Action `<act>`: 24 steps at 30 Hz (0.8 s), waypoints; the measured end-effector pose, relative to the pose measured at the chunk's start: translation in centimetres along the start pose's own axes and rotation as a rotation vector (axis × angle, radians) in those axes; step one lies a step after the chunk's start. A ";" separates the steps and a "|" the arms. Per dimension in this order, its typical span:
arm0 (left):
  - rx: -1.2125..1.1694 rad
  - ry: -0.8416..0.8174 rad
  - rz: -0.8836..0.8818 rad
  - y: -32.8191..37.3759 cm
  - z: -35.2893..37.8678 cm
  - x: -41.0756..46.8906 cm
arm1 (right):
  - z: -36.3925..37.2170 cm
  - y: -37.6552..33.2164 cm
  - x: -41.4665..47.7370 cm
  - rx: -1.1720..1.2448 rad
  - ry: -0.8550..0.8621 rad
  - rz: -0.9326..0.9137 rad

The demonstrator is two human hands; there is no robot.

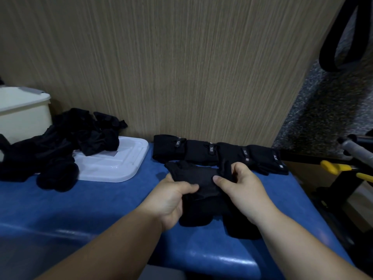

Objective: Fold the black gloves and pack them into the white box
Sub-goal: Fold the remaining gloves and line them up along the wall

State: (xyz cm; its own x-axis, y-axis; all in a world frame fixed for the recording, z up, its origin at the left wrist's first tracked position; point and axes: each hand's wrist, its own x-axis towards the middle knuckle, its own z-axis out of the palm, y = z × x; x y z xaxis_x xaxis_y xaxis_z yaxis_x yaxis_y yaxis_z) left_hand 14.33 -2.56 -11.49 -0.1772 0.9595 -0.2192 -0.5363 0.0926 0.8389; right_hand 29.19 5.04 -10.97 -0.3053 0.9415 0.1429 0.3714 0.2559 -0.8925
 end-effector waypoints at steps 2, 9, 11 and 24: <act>0.025 0.065 0.014 -0.1 -0.2 0.4 | -0.3 0.1 0.1 -0.168 -0.010 -0.026; 1.013 0.288 0.288 -1.0 -1.6 1.9 | 0.0 0.0 -0.6 -0.740 -0.104 -0.133; 1.335 0.364 0.394 -1.3 -1.5 1.7 | 0.0 0.1 -0.5 -0.750 -0.096 -0.141; 1.743 0.004 0.361 -1.4 -2.3 1.6 | 0.0 1.2 -0.1 -0.531 -0.178 -0.324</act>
State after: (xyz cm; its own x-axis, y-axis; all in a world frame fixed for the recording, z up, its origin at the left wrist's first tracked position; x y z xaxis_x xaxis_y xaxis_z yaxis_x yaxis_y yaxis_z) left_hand 12.94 -1.81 -14.18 -0.0800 0.9937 0.0790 0.9372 0.0479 0.3456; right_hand 29.67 5.25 -12.11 -0.5986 0.7590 0.2560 0.6054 0.6379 -0.4760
